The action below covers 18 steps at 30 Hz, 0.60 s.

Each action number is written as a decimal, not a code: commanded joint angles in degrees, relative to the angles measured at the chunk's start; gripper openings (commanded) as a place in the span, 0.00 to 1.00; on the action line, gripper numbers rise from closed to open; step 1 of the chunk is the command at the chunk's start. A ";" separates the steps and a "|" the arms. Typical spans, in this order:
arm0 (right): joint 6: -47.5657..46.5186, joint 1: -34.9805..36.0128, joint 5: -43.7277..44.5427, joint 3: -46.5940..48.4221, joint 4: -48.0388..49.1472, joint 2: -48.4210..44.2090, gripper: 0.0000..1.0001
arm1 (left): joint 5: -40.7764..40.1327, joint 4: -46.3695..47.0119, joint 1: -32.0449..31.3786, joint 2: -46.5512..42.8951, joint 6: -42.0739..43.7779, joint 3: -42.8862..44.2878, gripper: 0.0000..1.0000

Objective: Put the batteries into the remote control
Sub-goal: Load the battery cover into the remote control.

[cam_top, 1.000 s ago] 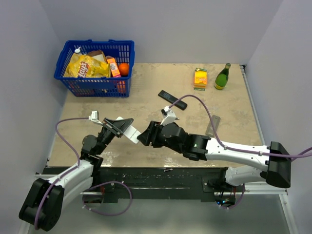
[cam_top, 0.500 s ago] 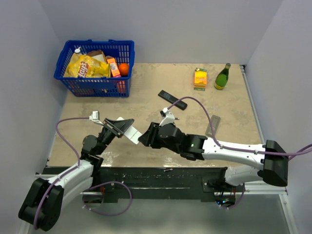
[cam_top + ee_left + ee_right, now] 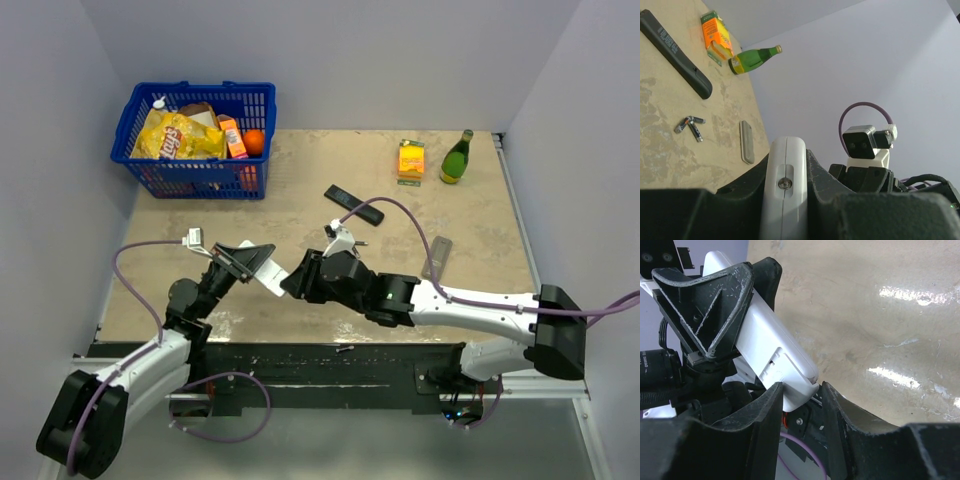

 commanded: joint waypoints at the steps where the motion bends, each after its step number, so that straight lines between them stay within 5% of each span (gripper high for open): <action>1: 1.56 0.22 1.75 3.10 -0.45 0.12 0.38 | -1.23 2.08 -0.89 -1.34 2.53 -1.23 0.00; 18: 4.55 1.01 1.14 3.54 0.08 2.76 0.31 | -4.39 0.31 -3.18 -4.77 1.40 -0.70 0.00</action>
